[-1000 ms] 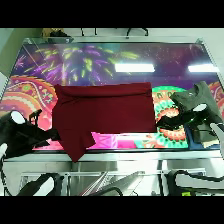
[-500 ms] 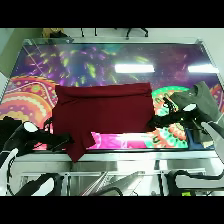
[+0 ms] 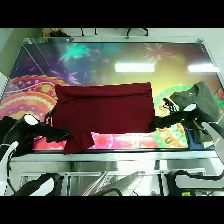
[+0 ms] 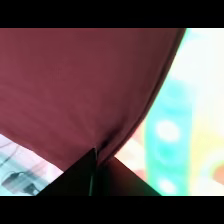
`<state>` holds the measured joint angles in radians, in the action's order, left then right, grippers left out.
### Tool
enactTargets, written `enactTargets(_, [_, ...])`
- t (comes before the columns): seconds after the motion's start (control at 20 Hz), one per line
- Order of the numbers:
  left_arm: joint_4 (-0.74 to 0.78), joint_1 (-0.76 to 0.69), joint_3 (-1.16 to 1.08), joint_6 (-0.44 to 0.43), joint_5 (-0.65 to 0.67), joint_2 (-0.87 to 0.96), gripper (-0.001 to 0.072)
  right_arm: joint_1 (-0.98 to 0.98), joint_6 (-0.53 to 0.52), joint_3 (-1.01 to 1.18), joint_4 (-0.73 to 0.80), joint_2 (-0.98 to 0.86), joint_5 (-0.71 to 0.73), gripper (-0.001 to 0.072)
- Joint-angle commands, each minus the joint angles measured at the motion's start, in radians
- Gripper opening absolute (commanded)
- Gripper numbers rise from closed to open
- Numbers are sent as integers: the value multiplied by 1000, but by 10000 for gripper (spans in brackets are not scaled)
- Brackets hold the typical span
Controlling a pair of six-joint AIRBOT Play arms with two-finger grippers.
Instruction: Fold the shirts.
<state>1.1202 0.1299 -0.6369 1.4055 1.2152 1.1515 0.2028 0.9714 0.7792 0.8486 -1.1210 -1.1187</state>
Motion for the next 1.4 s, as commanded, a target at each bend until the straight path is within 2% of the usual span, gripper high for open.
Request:
enactTargets(0.0, [156, 8, -37, 46, 112, -126, 15, 53, 8, 6, -18, 34, -93, 20])
enactTargets(0.15, [171, 65, -39, 53, 192, -246, 14, 104, 13, 5, 11, 58, -154, 19])
enactTargets(0.3, [171, 133, -39, 49, 269, -356, 14, 142, 104, 5, 150, 106, -158, 19])
enactTargets(0.4, [170, 147, -39, 50, 273, -418, 14, 153, 137, 5, 200, 150, -156, 19])
enactTargets(0.55, [113, 121, -40, 38, 217, -429, 14, 140, 105, 7, 104, 187, -142, 19])
enactTargets(0.65, [99, 65, -92, 39, 169, -360, 14, 120, 34, 20, -16, 187, -106, 19])
enactTargets(0.85, [101, -3, -351, 47, 111, -131, 14, 63, -7, 133, -87, 151, 86, 19])
enactTargets(1.0, [99, -6, -567, 55, 109, 65, 14, -1, -66, 251, -152, 39, 205, 19])
enactTargets(1.2, [76, -16, -745, 53, 101, 289, 15, -58, -82, 414, -157, -177, 260, 20])
enactTargets(1.35, [84, -41, -803, 53, 83, 434, 15, -69, -83, 451, -156, -278, 284, 22])
